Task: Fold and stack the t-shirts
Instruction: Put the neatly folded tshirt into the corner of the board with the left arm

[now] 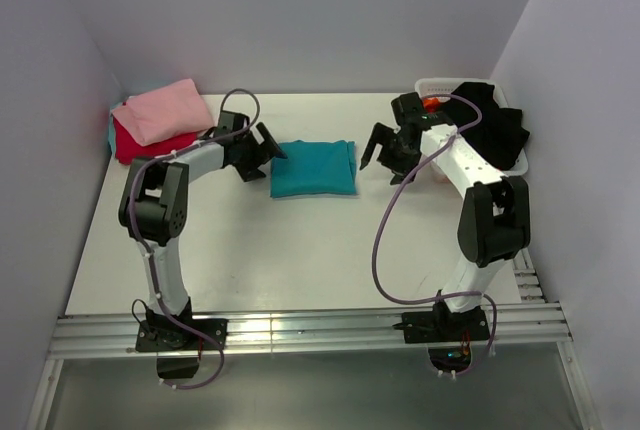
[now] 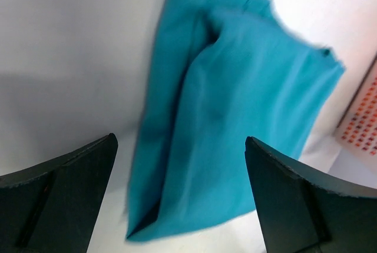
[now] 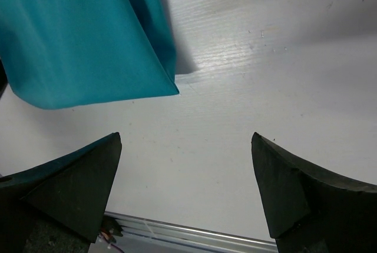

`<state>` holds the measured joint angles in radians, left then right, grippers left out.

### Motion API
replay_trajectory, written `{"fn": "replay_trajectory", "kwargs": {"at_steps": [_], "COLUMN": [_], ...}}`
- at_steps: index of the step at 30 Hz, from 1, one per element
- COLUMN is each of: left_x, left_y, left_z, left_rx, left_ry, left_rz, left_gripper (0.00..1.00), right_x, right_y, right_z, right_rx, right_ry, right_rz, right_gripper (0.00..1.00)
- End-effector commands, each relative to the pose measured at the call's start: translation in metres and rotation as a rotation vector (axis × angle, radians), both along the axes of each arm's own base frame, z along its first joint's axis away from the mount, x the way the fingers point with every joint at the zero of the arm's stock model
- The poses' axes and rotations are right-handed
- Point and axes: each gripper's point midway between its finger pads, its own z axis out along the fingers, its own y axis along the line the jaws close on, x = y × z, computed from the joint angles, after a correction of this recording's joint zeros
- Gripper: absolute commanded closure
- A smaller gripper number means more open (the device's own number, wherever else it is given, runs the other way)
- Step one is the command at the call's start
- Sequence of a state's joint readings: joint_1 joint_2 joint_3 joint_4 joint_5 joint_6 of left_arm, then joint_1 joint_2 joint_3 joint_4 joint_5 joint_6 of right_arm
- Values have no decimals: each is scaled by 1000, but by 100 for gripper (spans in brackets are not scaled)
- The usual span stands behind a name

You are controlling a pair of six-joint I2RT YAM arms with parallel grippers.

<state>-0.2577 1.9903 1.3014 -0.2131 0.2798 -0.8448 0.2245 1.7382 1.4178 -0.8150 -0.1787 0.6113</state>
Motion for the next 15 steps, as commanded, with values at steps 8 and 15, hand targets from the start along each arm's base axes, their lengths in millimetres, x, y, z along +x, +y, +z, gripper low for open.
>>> {"fn": "replay_trajectory", "kwargs": {"at_steps": [8,15], "left_x": [31,46], "left_y": [-17,-24], "left_z": [-63,-81], "left_rx": [22,26], "left_ry": [80,118], "left_rz": [31,24], "left_gripper": [39,100], "right_x": [-4,-2], "right_y": [-29,-40], "right_z": [3,4], "right_rx": [-49,-37], "right_ry": [11,17], "right_rz": [-20,-43], "right_gripper": [5,9]}}
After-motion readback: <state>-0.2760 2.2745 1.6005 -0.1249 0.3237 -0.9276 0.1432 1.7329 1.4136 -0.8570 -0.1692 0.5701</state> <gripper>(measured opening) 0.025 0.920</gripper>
